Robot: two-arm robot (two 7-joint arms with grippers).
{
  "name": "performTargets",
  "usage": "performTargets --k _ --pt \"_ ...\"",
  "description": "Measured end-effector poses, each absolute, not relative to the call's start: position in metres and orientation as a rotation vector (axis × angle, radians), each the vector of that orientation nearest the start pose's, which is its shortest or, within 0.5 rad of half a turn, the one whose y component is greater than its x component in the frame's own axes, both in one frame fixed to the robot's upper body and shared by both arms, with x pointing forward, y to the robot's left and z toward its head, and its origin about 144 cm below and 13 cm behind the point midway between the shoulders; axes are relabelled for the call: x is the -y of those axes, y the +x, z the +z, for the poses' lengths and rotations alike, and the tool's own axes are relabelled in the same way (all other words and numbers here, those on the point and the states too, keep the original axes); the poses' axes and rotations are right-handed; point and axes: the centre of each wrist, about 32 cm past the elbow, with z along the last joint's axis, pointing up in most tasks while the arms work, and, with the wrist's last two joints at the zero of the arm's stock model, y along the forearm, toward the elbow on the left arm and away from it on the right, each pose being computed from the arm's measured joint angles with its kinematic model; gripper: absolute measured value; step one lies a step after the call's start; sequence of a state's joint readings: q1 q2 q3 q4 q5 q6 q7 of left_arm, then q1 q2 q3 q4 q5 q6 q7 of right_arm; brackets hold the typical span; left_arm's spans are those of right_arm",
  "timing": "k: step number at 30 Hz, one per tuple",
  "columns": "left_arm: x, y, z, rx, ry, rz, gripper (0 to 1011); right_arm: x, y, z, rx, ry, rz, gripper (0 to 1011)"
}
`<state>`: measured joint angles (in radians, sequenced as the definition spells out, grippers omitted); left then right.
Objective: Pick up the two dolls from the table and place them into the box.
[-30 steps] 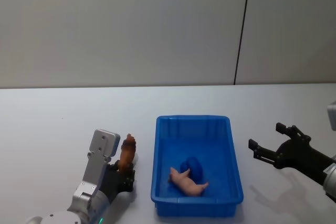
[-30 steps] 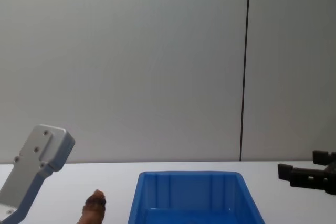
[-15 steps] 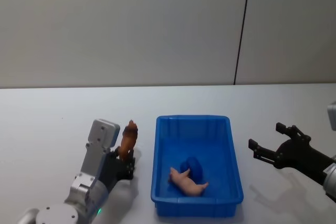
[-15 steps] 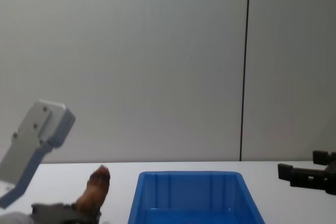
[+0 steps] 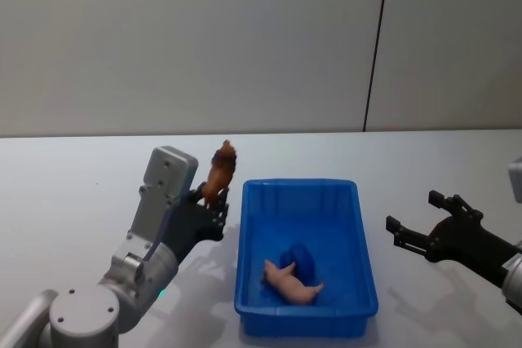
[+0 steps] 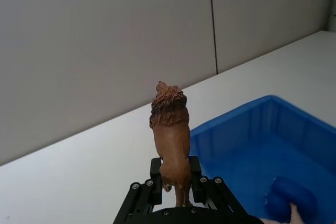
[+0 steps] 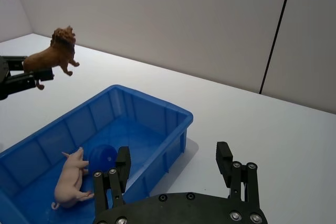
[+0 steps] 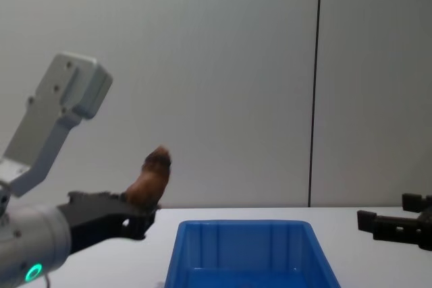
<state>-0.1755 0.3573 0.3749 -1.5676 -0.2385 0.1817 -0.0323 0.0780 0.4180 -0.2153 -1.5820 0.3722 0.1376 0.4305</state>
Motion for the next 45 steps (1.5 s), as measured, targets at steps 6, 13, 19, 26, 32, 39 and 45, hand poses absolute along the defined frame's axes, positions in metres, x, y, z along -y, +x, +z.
performTargets --k 6,13,19,26,32,39,45 --pt "-0.213 0.492 1.182 0.065 0.198 1.134 305 0.283 0.474 1.167 -0.078 -0.132 -0.941 1001" --pt "-0.201 0.496 1.179 0.056 0.180 1.058 305 0.283 0.474 1.167 -0.078 -0.132 -0.941 1001" --pt "-0.194 0.497 1.173 0.037 0.173 1.020 371 0.283 0.474 1.167 -0.078 -0.132 -0.941 1001" --pt "-0.189 0.497 1.167 0.023 0.165 0.995 594 0.283 0.474 1.167 -0.078 -0.131 -0.941 1001" --pt "-0.189 0.497 1.165 0.030 0.152 0.994 808 0.283 0.474 1.167 -0.078 -0.132 -0.941 1001" --pt "-0.195 0.495 1.166 0.062 0.125 1.022 958 0.283 0.474 1.167 -0.078 -0.132 -0.941 1001" --pt "-0.205 0.494 1.171 0.123 0.089 1.069 1001 0.283 0.474 1.167 -0.078 -0.131 -0.941 1001"
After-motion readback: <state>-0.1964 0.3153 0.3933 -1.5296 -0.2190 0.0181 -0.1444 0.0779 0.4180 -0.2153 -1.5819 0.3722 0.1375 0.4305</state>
